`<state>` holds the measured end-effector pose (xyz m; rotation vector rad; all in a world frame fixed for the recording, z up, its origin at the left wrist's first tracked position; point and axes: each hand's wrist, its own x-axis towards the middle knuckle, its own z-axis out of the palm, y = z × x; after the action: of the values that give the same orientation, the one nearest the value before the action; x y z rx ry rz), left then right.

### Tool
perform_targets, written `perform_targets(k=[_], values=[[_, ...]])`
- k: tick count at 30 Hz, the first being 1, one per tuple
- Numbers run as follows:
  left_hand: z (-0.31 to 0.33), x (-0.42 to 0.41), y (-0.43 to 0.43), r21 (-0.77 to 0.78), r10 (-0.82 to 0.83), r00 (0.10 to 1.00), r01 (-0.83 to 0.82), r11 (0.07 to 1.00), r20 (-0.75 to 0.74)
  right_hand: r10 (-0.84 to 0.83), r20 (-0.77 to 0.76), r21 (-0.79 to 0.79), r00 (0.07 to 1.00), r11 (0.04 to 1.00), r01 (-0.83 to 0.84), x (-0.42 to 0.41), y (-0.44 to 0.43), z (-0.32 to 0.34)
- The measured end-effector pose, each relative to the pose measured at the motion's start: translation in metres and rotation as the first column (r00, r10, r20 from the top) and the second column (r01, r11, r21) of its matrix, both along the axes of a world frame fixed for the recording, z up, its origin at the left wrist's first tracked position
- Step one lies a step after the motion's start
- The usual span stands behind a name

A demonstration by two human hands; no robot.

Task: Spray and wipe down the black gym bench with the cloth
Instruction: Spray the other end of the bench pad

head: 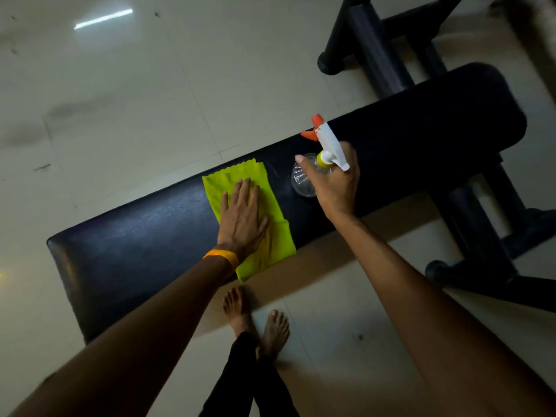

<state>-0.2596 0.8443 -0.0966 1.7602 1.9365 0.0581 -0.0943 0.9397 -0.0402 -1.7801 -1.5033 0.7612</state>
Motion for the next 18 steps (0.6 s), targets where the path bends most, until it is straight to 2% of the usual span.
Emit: perform_targets(k=[4, 8, 14, 16, 18], values=[[-0.007, -0.007, 0.019, -0.007, -0.010, 1.000, 0.010, 1.000, -0.008, 0.065, -0.140, 0.002, 0.988, 0.998, -0.066, -0.012, 0.026, 0.015], [-0.009, -0.011, 0.026, -0.019, -0.022, 1.000, 0.022, 1.000, -0.001, 0.123, -0.121, 0.078, 0.985, 0.990, -0.114, -0.004, 0.032, 0.023], [-0.003, -0.005, 0.032, -0.065, -0.047, 0.998, 0.043, 0.997, -0.053, -0.038, -0.137, 0.048, 0.990, 0.998, 0.045, 0.029, 0.023, 0.031], [-0.001, -0.001, 0.034, -0.066, -0.061, 0.996, 0.057, 0.996, -0.059, -0.050, -0.105, 0.020, 0.993, 0.998, 0.052, 0.038, 0.014, 0.032], [0.000, 0.005, 0.034, -0.066, -0.079, 0.995, 0.076, 0.995, -0.054, -0.002, 0.015, -0.001, 1.000, 1.000, 0.002, 0.047, 0.000, 0.028]])
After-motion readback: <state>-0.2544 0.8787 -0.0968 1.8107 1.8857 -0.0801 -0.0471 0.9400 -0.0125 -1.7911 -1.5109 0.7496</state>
